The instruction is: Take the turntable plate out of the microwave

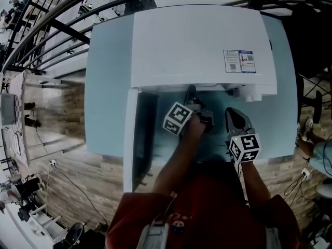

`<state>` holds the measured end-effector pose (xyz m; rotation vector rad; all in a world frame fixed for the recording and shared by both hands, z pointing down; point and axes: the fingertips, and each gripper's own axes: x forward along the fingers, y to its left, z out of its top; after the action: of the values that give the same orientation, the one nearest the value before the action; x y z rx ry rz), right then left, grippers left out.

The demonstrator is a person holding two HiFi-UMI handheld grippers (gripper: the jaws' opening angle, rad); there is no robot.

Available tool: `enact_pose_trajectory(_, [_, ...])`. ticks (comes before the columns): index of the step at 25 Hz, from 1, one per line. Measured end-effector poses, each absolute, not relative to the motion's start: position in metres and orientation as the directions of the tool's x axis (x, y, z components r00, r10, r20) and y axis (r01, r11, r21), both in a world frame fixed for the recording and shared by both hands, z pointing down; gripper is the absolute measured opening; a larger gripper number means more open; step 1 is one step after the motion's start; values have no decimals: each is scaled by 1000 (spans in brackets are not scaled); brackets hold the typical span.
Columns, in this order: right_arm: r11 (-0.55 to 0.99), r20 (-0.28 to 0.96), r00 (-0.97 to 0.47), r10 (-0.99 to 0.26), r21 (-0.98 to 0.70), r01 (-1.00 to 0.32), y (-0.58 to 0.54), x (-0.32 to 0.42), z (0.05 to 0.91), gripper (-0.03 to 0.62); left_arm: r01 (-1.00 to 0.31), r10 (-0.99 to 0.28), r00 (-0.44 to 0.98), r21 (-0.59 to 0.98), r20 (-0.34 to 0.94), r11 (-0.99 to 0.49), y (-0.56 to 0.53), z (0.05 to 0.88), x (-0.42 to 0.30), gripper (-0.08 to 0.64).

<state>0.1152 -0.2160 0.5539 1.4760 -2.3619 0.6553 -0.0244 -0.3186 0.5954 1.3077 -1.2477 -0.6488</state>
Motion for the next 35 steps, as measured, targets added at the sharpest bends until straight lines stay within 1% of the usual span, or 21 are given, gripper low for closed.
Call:
enact_pose_trajectory(6, [376,470,-440,-766,-228,-898,-213,115,557,0,-278,-907,288,933,307,227,-316,595,-25,20])
enact_pose_trajectory(12, [378,471,-445,-761,-234,-896,-208,113,558,-1,-236,-907,289,941,306,242,-298,599,-25,14])
enact_pose_trajectory(27, [375,466,-437,-770,-223,-900,-199,108,556,0,-201,-926,294,962,237,183,-289,582,-28,8])
enact_pose_trajectory(30, [372,466,-435,-771,-225,-901,-197,109,557,0,-202,-923,292,960,250,196,-282,586,-27,-7])
enact_pose_trajectory(35, [370,470,-435,-768,-229,-900,-195,107,559,0,-187,-922,284,958,264,217,-258,597,-31,-8])
